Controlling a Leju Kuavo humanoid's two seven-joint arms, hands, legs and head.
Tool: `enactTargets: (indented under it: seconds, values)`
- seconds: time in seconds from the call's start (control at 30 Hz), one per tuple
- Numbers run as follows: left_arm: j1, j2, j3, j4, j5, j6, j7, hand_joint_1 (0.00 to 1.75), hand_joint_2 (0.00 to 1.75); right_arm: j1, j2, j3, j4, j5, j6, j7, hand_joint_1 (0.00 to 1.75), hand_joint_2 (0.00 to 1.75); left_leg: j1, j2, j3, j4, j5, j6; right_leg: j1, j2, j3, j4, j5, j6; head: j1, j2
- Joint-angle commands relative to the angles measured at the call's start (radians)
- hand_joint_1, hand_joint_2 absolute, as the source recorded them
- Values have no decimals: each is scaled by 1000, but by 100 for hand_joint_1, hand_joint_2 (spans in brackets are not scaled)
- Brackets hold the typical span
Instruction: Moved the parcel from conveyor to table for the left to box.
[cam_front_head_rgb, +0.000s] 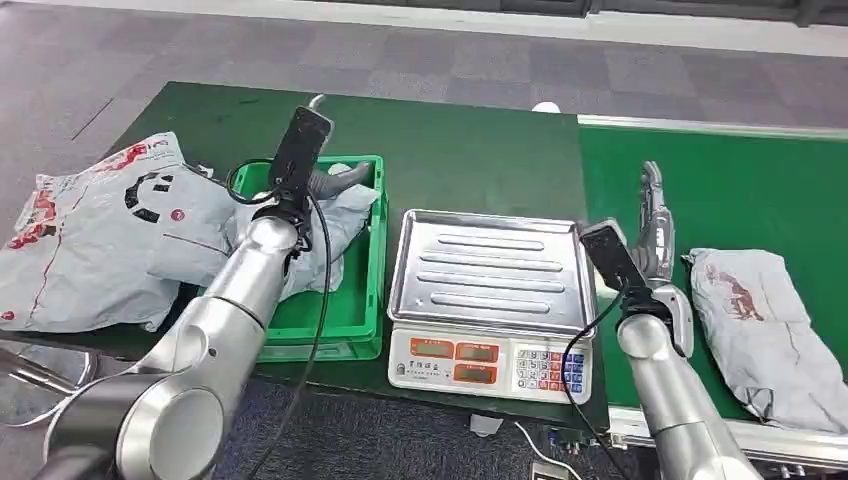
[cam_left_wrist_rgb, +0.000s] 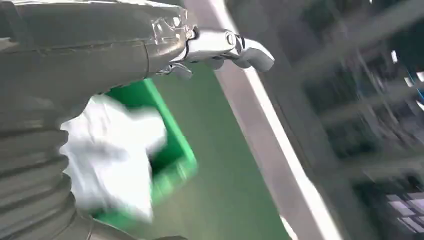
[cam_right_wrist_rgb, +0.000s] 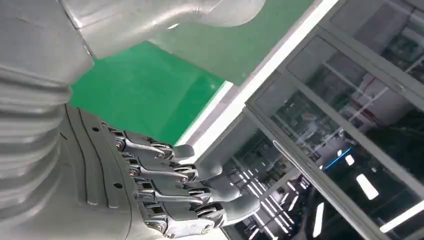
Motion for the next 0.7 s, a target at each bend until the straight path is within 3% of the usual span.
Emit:
enactTargets:
  seconds: [0.03,0.1,0.27,0.47,0.57,0.63,0.7]
  values:
    - [-22,-50,-17,34,146,-118,-10,0,175,-9,38,-67,2,-28,85,13,0,175,0,0,1,0,0,1,1,0,1,-1,0,-2,0,0]
    - [1,-50,-119,31,235,-145,3,0,175,-4,43,-76,11,-91,168,8,0,175,0,0,1,-1,0,1,1,0,1,-1,0,-2,0,0]
    - [43,-50,-428,29,436,-123,41,0,175,-12,35,-51,68,-176,254,-22,0,175,0,-1,3,-2,0,2,1,-1,3,-2,0,-3,0,0]
    - [49,-50,-544,51,541,-112,50,0,175,-74,8,-13,169,-224,238,-76,0,175,0,0,2,-1,-1,2,1,0,3,-3,0,-2,0,0]
    - [61,-47,-554,56,565,-118,36,0,175,-77,23,-7,198,-270,286,-94,0,175,0,0,1,0,0,1,0,0,1,-1,0,-2,0,0]
    - [70,-45,-569,56,549,-116,19,0,175,-98,31,5,242,-255,258,-94,0,175,0,1,2,-1,-1,1,0,1,2,-1,0,-2,0,0]
    - [76,-50,-611,51,521,-44,30,0,175,-135,25,14,318,-198,132,-84,0,175,0,2,2,-1,-1,1,0,2,1,-1,0,-2,0,0]
